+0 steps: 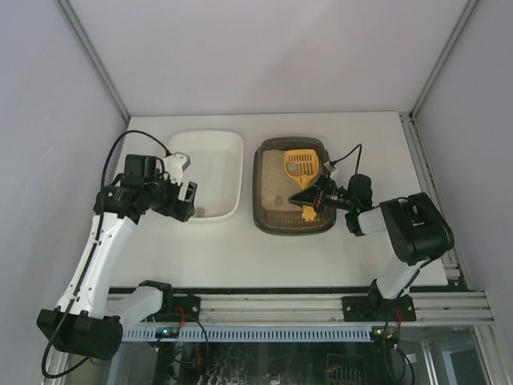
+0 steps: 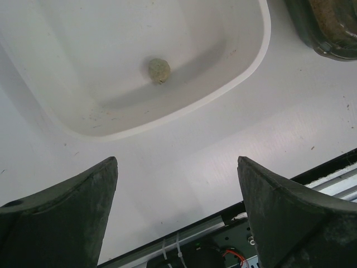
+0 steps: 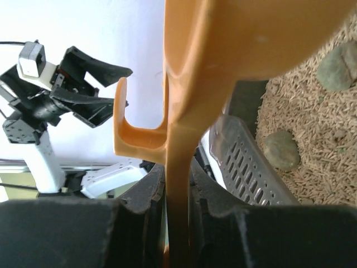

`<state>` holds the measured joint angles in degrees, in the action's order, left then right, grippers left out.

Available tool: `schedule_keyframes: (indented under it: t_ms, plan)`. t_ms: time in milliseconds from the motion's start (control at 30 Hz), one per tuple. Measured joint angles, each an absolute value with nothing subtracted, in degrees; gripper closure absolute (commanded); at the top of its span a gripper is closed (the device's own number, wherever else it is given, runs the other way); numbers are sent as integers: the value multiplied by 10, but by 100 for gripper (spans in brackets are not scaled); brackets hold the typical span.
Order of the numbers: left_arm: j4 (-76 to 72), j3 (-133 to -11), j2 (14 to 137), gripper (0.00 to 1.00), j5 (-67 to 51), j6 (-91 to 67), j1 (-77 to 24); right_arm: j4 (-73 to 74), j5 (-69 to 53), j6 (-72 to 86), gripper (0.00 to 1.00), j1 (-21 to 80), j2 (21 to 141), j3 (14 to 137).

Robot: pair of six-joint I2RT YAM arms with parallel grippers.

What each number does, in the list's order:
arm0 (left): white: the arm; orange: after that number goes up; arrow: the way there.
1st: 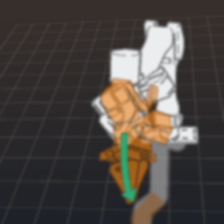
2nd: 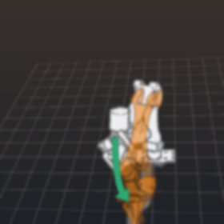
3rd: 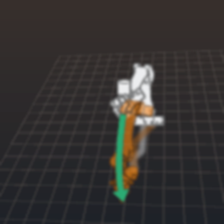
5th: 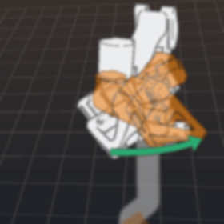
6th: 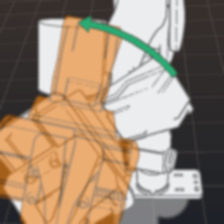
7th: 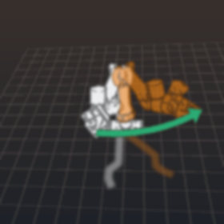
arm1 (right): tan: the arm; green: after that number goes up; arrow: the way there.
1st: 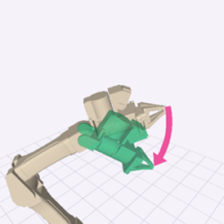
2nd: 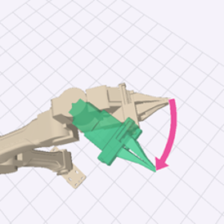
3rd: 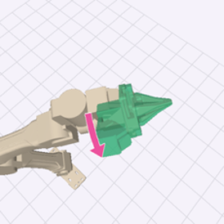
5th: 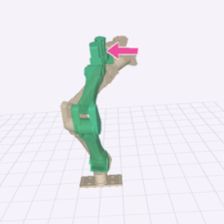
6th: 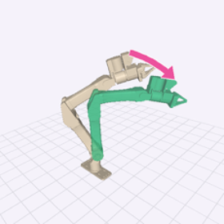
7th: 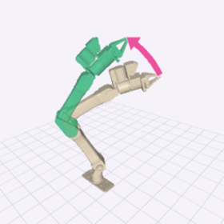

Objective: Clean the litter box

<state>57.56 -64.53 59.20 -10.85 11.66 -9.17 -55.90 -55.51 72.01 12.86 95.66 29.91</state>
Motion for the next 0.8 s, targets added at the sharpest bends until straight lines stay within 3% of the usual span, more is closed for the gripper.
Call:
schedule_keyframes:
  t_ms: [67, 367, 633, 800]
  plan:
    - [576, -645, 592, 0, -109, 116, -92, -648, -559, 776, 100, 125, 994, 281]
    - [575, -644, 591, 0, -110, 117, -92, -765, -554, 857, 100, 145, 1039, 278]
    - [575, -644, 591, 0, -110, 116, -91, -737, -552, 838, 100, 142, 1019, 285]
    - [572, -635, 590, 0, -109, 116, -91, -597, -543, 761, 100, 155, 980, 300]
